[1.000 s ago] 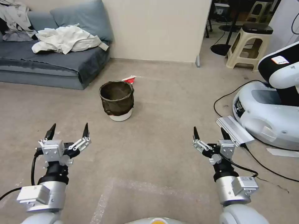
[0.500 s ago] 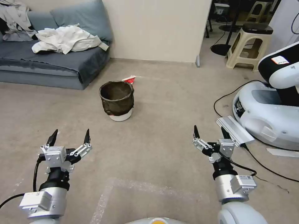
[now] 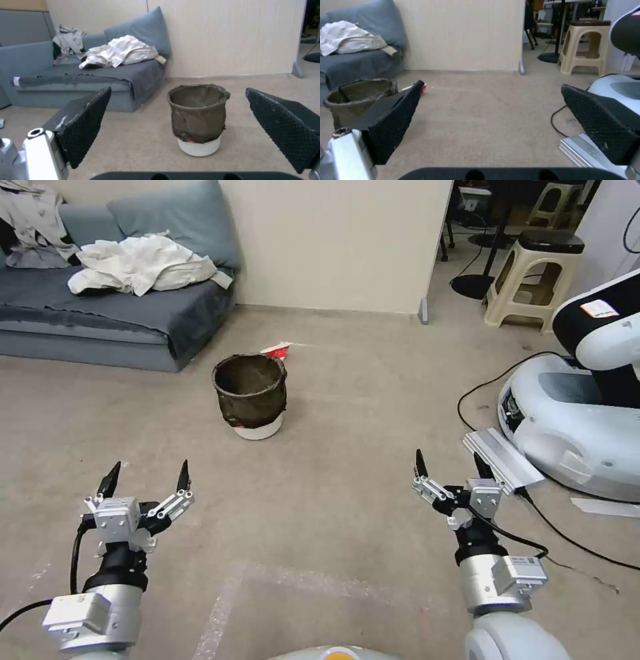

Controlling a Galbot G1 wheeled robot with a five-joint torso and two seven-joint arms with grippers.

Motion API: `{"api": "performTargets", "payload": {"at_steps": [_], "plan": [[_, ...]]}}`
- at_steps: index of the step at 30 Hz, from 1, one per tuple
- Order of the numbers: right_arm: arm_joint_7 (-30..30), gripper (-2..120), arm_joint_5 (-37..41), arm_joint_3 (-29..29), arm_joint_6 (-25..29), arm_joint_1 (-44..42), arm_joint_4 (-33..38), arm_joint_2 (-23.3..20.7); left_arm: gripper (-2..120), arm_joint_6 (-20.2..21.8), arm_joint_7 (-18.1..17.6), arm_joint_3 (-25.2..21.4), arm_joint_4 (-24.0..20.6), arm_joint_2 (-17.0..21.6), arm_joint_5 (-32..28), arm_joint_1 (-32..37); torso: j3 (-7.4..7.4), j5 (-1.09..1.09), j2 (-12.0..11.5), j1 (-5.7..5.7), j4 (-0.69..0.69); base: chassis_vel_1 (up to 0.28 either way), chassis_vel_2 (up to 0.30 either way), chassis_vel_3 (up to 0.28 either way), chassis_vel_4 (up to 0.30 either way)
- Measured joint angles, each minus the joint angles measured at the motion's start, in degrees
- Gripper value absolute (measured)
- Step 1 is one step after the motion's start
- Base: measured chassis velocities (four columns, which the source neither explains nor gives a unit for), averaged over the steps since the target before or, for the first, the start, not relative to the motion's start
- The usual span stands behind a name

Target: Pick up the trash can from the floor.

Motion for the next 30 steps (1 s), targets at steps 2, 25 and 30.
{"api": "performTargets", "payload": {"at_steps": [2, 25, 30], "plan": [[0.00, 100, 0.00, 0.10, 0.05, 0.00, -0.05, -0.02, 100, 0.00, 0.01, -0.01, 0.04, -0.05, 0.00, -0.14, 0.00, 0.00, 0.00, 0.00, 0.00, 0.000, 0.000, 0.000, 0.000], [-0.36, 100, -1.47, -0.22, -0.11, 1.43, -1.26, -0.17, 100, 0.05, 1.49, -0.21, 0.87, -0.65, 0.42, -0.72, 0.00, 0.00, 0.00, 0.00, 0.00, 0.028, 0.028, 0.033, 0.027], [-0.33, 100, -1.46, -0.24, -0.11, 1.51, -1.27, -0.15, 100, -1.15, 1.48, -0.12, 1.41, -0.65, 0.47, -1.16, 0.00, -0.01, 0.00, 0.00, 0.01, 0.081, 0.093, 0.085, 0.087]]}}
